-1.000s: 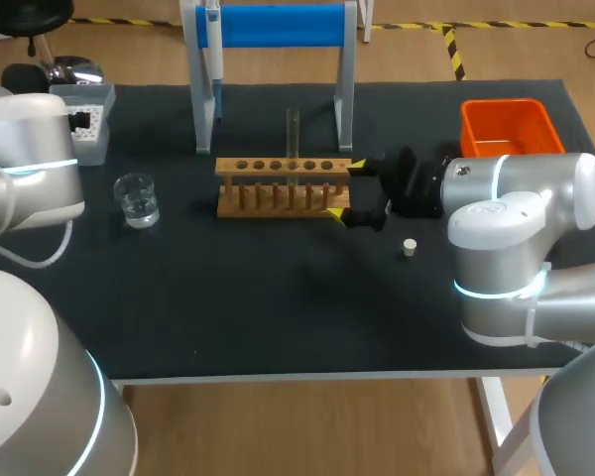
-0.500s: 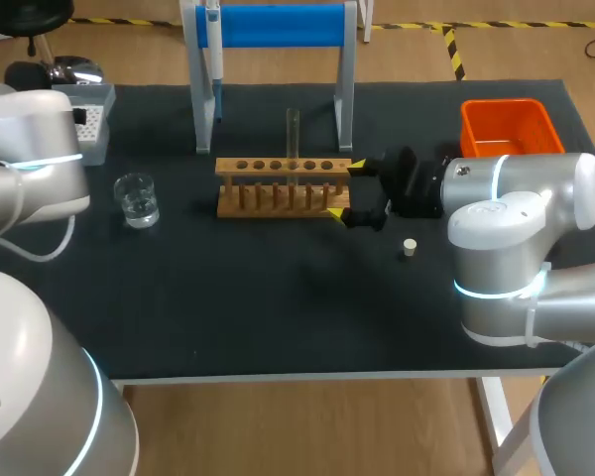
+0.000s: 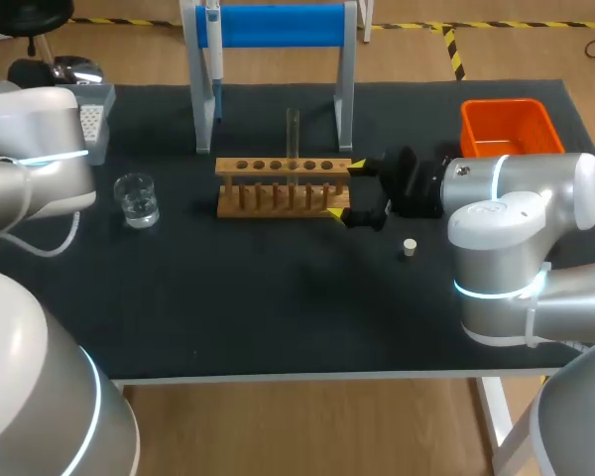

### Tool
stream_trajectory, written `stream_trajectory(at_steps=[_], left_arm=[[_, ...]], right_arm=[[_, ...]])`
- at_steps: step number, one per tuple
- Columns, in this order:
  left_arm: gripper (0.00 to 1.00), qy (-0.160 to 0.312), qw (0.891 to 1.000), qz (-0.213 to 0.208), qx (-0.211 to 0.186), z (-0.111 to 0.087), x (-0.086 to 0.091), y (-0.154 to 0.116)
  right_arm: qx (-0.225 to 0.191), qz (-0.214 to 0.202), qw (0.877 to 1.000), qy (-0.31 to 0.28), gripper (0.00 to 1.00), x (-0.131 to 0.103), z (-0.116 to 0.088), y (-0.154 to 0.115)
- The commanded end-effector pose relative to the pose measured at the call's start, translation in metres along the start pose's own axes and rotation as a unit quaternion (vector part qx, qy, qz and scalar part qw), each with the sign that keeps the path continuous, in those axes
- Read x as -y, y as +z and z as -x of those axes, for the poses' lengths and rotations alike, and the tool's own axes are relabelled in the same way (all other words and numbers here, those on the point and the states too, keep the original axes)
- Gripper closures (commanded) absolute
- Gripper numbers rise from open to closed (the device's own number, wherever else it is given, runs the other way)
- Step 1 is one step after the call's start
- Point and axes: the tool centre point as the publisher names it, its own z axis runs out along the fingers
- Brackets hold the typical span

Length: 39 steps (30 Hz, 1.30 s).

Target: Invert the test tube, pick up the pipette, mount the tip to pipette, aspirate from beaker and dispense into the tube, eject the tip, return the pipette, and cap with the stopper.

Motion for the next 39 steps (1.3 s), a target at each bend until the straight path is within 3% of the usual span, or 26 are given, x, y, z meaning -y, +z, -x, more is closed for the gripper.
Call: stream_trajectory(at_steps=[1, 39], left_arm=[[0.59, -0.003, 1.0, -0.002, 0.009, -0.0015, -0.0006, 0.0066], [0.64, -0.012, 1.0, 0.009, 0.017, -0.0005, -0.0031, 0.0154]], right_arm=[[0.002, 0.002, 1.0, 0.0, 0.0, 0.001, -0.0008, 0.0006], [0.002, 0.002, 1.0, 0.0, 0.0, 0.001, -0.0008, 0.0006]])
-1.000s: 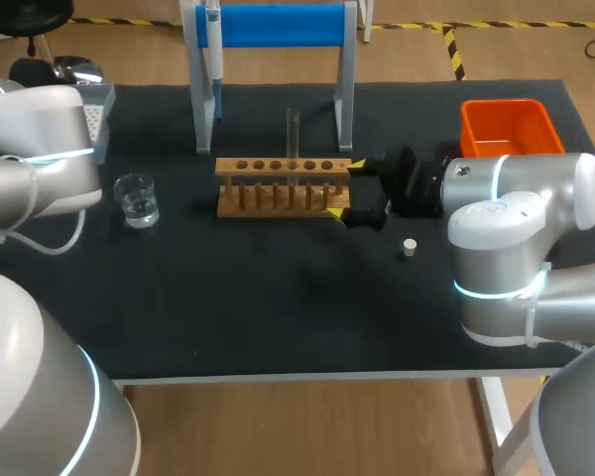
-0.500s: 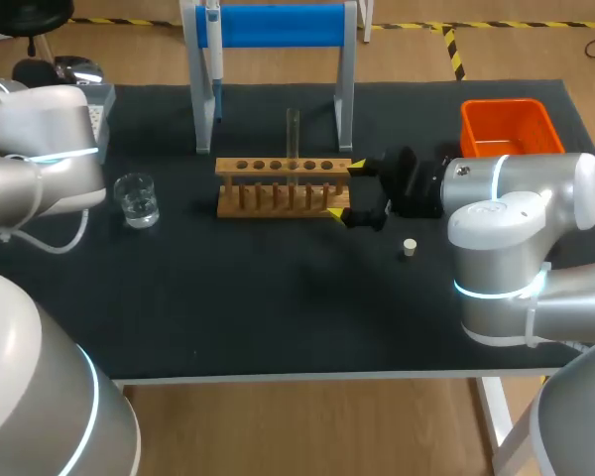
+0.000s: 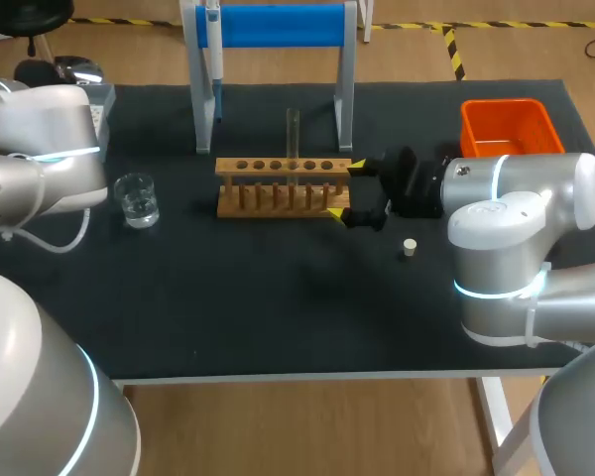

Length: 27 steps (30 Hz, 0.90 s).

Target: Invert the test tube, pick up the pipette, mount the tip to pipette, aspirate from beaker and dispense into the tube, eject the tip, return the pipette, and cap with the stopper.

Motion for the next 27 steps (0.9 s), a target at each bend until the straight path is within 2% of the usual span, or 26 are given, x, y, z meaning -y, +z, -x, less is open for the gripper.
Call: stream_trajectory(at_steps=[1, 10, 12, 22, 27], left_arm=[[0.64, 0.0, 1.0, 0.0, 0.002, -0.0002, -0.0001, 0.0027], [0.68, 0.0, 1.0, 0.0, 0.002, 0.0005, -0.0009, 0.0026], [0.73, 0.0, 1.0, 0.001, 0.002, 0.0006, -0.0011, 0.0027], [0.82, 0.001, 1.0, 0.003, 0.001, 0.0011, -0.0011, 0.0033], [0.93, 0.001, 1.0, 0.003, 0.002, 0.0013, -0.0011, 0.0036]], right_arm=[[0.002, 0.002, 1.0, 0.0, 0.0, 0.001, -0.0008, 0.0006], [0.002, 0.002, 1.0, 0.0, 0.0, 0.001, -0.0008, 0.0006], [0.002, 0.002, 1.0, 0.0, 0.0, 0.001, -0.0008, 0.0006], [0.002, 0.002, 1.0, 0.0, 0.0, 0.001, -0.0008, 0.0006], [0.002, 0.002, 1.0, 0.0, 0.0, 0.001, -0.0008, 0.0006]])
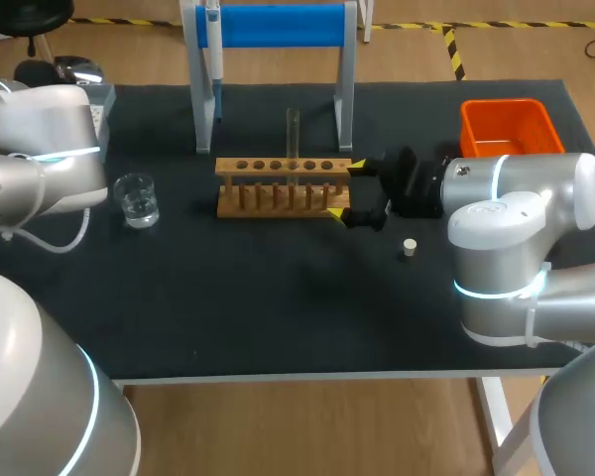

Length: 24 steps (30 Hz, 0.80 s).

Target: Invert the test tube, pick up the pipette, mount the tip to pipette, aspirate from beaker and dispense into the tube, eject the tip, return the pipette, and cap with the stopper.

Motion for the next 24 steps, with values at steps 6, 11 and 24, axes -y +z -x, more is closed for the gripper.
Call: stream_trajectory(at_steps=[6, 11, 24], left_arm=[[1.0, 0.0, 1.0, 0.001, 0.001, 0.0005, 0.0004, 0.0035], [1.0, 0.0, 1.0, 0.0, 0.002, 0.0006, 0.0006, 0.0035], [1.0, 0.0, 1.0, -0.004, 0.006, 0.0013, 0.001, 0.0002]], right_arm=[[0.002, 0.002, 1.0, 0.0, 0.0, 0.001, -0.0008, 0.0006], [0.002, 0.002, 1.0, 0.0, 0.0, 0.001, -0.0008, 0.0006], [0.002, 0.002, 1.0, 0.0, 0.0, 0.001, -0.0008, 0.0006]])
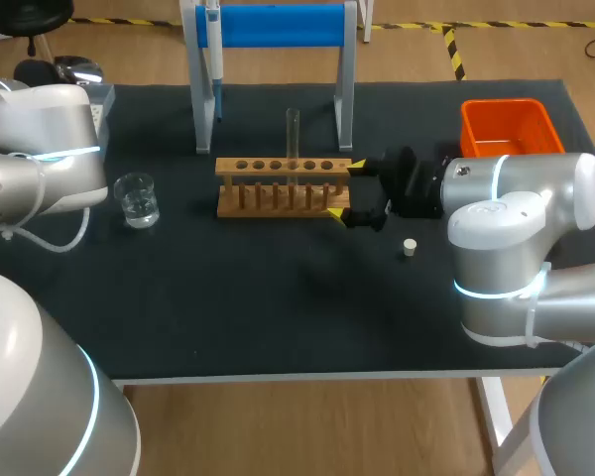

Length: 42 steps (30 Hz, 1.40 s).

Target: Invert the test tube, pick up the pipette, mount the tip to pipette, aspirate from beaker and dispense into the tube, eject the tip, return the pipette, and cap with the stopper.

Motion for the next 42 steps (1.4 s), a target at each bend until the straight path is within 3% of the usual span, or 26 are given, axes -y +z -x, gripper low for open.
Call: stream_trajectory(at_steps=[1, 42], left_arm=[[1.0, 0.0, 1.0, -0.004, 0.003, 0.0, 0.0, 0.0], [1.0, 0.015, 0.999, -0.04, 0.032, -0.005, 0.036, -0.04]], right_arm=[[0.002, 0.002, 1.0, 0.0, 0.0, 0.001, -0.001, 0.001], [0.002, 0.002, 1.0, 0.0, 0.0, 0.001, -0.001, 0.001]])
